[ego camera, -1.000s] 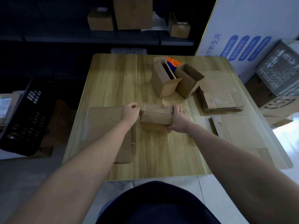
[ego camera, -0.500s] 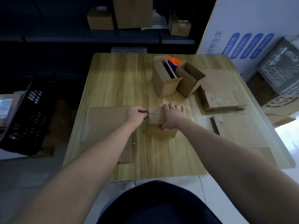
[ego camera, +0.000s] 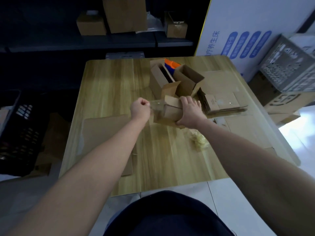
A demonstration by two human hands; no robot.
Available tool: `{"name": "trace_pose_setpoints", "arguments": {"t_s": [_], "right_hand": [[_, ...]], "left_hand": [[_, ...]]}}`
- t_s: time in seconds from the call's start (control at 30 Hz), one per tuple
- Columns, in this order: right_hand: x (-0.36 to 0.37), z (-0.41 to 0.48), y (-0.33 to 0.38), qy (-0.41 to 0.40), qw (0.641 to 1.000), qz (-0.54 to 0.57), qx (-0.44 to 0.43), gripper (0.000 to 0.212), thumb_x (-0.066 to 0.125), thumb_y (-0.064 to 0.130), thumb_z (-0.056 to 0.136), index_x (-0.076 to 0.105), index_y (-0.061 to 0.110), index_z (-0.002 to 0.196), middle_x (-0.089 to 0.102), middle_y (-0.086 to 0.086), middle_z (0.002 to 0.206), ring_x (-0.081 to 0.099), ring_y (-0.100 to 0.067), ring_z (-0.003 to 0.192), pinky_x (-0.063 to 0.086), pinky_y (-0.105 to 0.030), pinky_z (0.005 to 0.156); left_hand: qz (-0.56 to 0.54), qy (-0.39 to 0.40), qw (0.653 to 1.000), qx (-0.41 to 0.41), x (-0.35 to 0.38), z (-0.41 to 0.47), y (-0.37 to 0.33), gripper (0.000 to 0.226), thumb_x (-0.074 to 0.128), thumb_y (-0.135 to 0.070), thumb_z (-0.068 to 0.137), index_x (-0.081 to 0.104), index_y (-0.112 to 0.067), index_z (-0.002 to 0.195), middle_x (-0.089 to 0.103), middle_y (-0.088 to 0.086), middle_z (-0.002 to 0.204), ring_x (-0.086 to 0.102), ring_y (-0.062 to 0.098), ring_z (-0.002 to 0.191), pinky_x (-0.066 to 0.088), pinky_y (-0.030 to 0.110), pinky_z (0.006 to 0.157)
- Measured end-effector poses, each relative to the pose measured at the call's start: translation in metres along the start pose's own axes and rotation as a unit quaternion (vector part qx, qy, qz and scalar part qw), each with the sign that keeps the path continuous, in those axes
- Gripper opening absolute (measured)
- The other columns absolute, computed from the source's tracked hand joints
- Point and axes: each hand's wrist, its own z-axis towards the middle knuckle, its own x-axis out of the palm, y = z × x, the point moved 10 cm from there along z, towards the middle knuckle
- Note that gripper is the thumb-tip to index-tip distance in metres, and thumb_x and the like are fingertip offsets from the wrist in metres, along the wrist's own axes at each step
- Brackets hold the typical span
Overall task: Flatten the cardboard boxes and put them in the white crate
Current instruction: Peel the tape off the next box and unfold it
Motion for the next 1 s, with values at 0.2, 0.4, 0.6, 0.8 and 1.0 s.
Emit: {"name": "trace_pose_setpoints", "arguments": {"t_s": [0.2,0.4,0.6,0.8,1.0], "right_hand": [[-0.069,-0.025,-0.106,-0.103,0.984,0.039,0.138,0.098,0.085,0.031,0.057,0.029,0.012,0.135,0.037,-0.011,0.131,0.038,-0.033,0.121,0.030,-0.047,0.106],[-0.094,-0.046,-0.147,-0.162,0.967,0.060,0.187,0.093,0.081,0.035,0.058,0.031,0.014,0.134,0.039,-0.009,0.129,0.038,-0.032,0.121,0.026,-0.047,0.108],[-0.091,-0.061,-0.167,-0.174,0.965,0.092,0.172,0.101,0.083,0.039,0.058,0.028,0.014,0.138,0.037,-0.008,0.134,0.035,-0.030,0.124,0.027,-0.045,0.109],[-0.084,-0.067,-0.190,-0.162,0.967,0.130,0.150,0.105,0.085,0.042,0.057,0.026,0.016,0.140,0.036,-0.005,0.134,0.034,-0.025,0.125,0.032,-0.043,0.108],[-0.071,-0.064,-0.195,-0.133,0.973,0.138,0.132,0.102,0.085,0.038,0.058,0.027,0.015,0.139,0.035,-0.005,0.134,0.034,-0.024,0.124,0.033,-0.046,0.108]], "left_hand": [[-0.051,-0.073,0.994,-0.055,0.000,0.014,0.020,0.034,0.052,0.005,0.083,0.051,-0.019,0.060,0.056,0.000,0.063,0.052,0.020,0.068,0.042,0.024,0.054],[0.044,0.099,0.993,0.036,0.109,-0.031,0.004,0.029,0.062,0.004,0.082,0.058,-0.016,0.062,0.062,-0.002,0.066,0.057,0.016,0.065,0.049,0.027,0.067],[0.180,0.165,0.954,0.175,0.196,-0.081,-0.005,0.021,0.058,-0.002,0.086,0.042,-0.015,0.093,0.044,-0.001,0.092,0.045,0.006,0.069,0.034,0.013,0.059],[0.239,0.167,0.944,0.157,0.237,-0.095,0.034,0.015,0.043,0.001,0.089,0.045,-0.012,0.097,0.044,-0.001,0.095,0.046,0.012,0.074,0.030,0.015,0.057],[0.408,0.221,0.877,0.128,0.259,-0.085,0.056,0.023,0.047,-0.024,0.089,0.068,-0.030,0.098,0.064,-0.010,0.106,0.045,0.025,0.111,0.029,0.031,0.078]]}}
